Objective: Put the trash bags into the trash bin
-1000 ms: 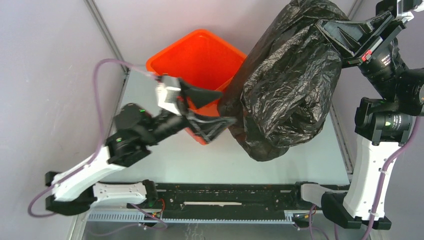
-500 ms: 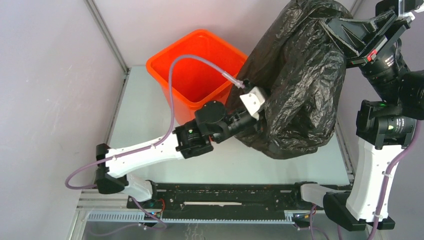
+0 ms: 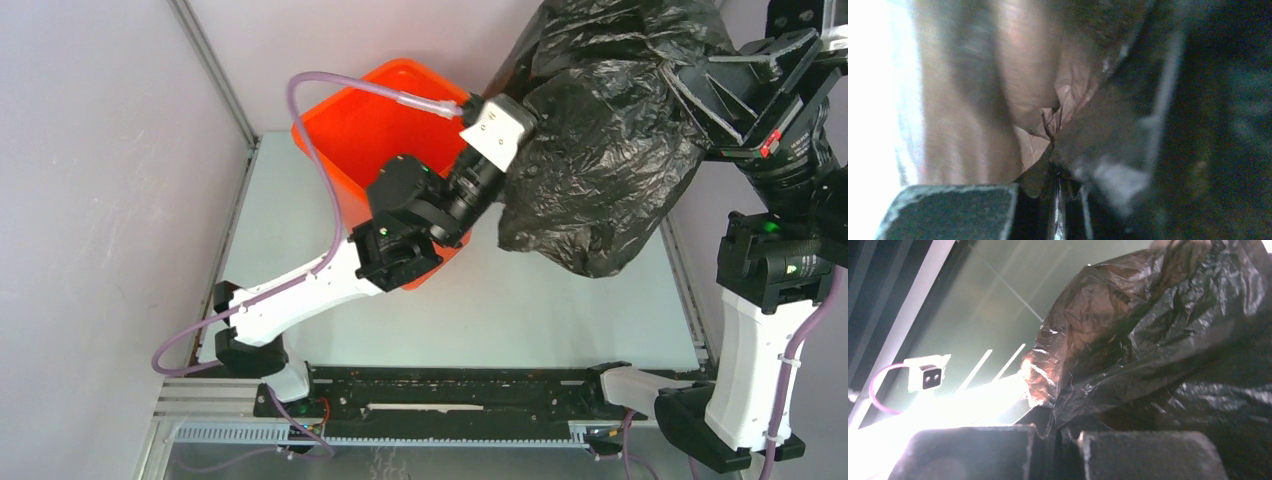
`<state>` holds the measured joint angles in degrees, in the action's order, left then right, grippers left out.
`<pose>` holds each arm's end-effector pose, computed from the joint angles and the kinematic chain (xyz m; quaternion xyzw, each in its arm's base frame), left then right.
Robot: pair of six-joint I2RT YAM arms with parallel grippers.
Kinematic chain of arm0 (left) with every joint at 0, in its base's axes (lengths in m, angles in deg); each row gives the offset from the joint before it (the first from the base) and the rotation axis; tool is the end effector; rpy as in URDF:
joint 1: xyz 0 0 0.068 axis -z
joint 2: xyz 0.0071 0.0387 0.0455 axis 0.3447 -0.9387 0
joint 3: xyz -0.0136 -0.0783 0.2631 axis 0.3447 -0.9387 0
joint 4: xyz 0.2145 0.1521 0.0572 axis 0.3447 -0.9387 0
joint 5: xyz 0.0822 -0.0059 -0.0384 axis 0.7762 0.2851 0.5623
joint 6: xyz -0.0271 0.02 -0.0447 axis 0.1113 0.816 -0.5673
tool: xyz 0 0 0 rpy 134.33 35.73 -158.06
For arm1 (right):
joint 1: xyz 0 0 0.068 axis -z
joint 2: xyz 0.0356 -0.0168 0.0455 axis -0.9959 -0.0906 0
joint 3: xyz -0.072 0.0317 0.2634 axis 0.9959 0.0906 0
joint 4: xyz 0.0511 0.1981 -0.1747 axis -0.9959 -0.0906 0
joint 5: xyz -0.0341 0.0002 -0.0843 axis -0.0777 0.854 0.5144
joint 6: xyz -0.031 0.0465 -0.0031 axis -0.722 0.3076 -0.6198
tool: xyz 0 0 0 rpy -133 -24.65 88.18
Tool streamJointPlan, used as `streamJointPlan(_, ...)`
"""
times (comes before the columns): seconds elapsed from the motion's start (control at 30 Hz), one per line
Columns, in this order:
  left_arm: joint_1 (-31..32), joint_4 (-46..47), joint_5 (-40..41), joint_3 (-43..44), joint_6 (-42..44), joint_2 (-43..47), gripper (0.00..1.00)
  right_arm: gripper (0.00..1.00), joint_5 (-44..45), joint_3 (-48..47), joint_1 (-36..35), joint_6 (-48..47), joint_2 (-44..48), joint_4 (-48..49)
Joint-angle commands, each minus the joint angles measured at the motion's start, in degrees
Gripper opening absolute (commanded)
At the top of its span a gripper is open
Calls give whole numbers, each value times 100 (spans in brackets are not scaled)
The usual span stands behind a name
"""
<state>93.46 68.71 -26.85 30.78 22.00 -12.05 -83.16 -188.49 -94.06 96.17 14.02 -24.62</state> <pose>0.1137 -0.3333 0.5727 0.2455 0.4392 -0.3114 0.8061 0.0818 0.0382 0.6820 -0.0182 0.4196 0.8101 0.4090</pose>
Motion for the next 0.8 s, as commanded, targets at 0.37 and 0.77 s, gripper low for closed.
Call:
streamJointPlan(0.37,-145,-3,526,2009,2435,260,0,0,157,-1238,-1827,-996,-1076,580)
streamJointPlan(0.77,-483,251,1039,1538,3351,1021,0,0,187,-1428,-2521,-1091,-1832,856)
